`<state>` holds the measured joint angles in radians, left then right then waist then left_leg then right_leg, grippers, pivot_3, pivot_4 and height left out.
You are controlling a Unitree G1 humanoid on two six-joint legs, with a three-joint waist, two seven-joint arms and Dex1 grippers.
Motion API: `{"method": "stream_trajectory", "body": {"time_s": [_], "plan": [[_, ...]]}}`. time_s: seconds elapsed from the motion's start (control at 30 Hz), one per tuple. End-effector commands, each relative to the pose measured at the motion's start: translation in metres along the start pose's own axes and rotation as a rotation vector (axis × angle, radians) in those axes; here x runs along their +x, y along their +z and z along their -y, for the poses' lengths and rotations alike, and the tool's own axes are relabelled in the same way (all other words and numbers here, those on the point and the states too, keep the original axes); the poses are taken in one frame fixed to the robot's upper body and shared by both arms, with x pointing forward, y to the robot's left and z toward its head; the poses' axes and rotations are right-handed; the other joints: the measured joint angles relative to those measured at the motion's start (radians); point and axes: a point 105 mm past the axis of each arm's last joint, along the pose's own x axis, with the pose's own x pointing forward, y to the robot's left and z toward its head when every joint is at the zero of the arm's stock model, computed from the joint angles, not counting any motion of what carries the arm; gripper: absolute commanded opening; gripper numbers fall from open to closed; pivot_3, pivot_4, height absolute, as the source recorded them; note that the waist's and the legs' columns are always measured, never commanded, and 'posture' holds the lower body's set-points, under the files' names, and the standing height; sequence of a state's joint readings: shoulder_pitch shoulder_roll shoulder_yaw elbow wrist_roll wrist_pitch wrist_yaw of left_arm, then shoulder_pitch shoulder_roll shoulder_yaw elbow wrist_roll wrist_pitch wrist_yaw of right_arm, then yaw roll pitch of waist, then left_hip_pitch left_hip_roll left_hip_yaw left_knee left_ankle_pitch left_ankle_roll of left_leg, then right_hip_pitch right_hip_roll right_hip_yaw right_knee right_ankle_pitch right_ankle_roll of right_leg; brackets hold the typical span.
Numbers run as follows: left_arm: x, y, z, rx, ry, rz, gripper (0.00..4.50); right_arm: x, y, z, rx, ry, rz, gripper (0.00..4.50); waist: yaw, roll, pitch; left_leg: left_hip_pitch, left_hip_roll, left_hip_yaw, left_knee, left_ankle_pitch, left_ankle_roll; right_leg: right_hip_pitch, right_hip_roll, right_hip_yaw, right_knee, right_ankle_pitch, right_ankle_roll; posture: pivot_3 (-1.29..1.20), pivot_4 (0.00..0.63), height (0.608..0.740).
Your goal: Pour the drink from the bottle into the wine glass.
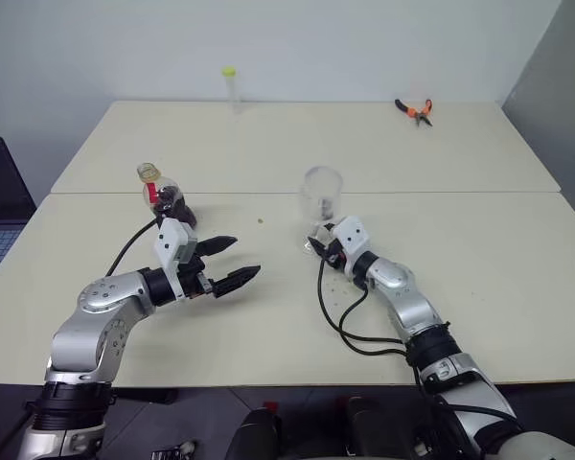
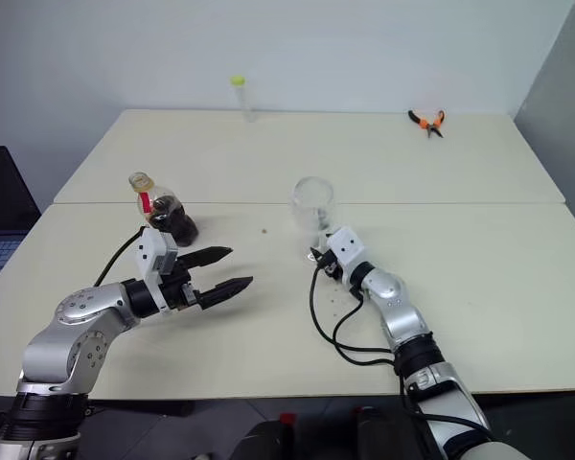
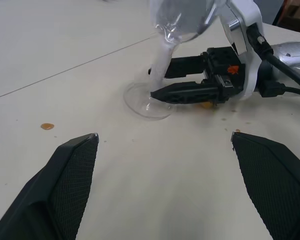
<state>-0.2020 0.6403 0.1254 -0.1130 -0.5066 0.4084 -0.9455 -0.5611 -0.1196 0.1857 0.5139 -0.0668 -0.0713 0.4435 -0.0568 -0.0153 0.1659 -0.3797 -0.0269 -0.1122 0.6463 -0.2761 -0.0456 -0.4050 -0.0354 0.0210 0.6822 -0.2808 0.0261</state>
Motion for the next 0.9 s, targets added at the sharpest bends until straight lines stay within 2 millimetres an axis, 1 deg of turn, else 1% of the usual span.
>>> {"method": "stream_trajectory", "body": {"time_s": [0.03,0.13,0.37,0.77,0.9], "plan": [[0.0,0.012,0.001,0.039,-0.005,0.028,4.5,0.001,0.016,-0.001,-0.046,0.008,0.035,2.39,-0.001,0.0,0.0,0.0,0.0,0.0,0.0,0.0,0.0,0.0,0.0,0.0,0.0,0.0,0.0,0.0,0.15,0.74],[0.0,0.012,0.0,0.038,-0.002,0.029,4.5,0.002,0.019,-0.003,-0.068,0.011,0.027,2.39,-0.001,0.0,0.0,0.0,0.001,0.0,0.0,0.0,0.0,0.0,0.001,0.0,0.0,0.0,0.0,0.0,0.15,0.74],[-0.003,0.013,-0.005,0.045,0.017,0.034,4.5,0.003,0.02,-0.01,-0.047,0.018,0.007,2.39,0.0,0.0,0.0,0.0,0.001,0.0,0.0,0.0,0.0,0.0,0.001,0.0,0.0,0.0,0.0,0.0,0.15,0.74],[-0.004,0.009,-0.01,0.051,0.034,0.043,4.5,0.002,0.023,-0.011,-0.035,0.018,-0.006,2.39,0.0,0.0,0.0,0.0,0.001,0.0,0.0,0.0,0.0,0.0,0.001,0.0,0.0,0.0,0.0,0.0,0.15,0.74],[-0.005,0.009,-0.012,0.054,0.042,0.047,4.5,0.0,0.022,-0.012,-0.032,0.025,-0.016,2.39,0.0,0.0,0.0,0.0,0.001,0.0,0.0,0.0,0.0,0.0,0.001,0.0,0.0,0.0,0.0,0.0,0.15,0.74]]}}
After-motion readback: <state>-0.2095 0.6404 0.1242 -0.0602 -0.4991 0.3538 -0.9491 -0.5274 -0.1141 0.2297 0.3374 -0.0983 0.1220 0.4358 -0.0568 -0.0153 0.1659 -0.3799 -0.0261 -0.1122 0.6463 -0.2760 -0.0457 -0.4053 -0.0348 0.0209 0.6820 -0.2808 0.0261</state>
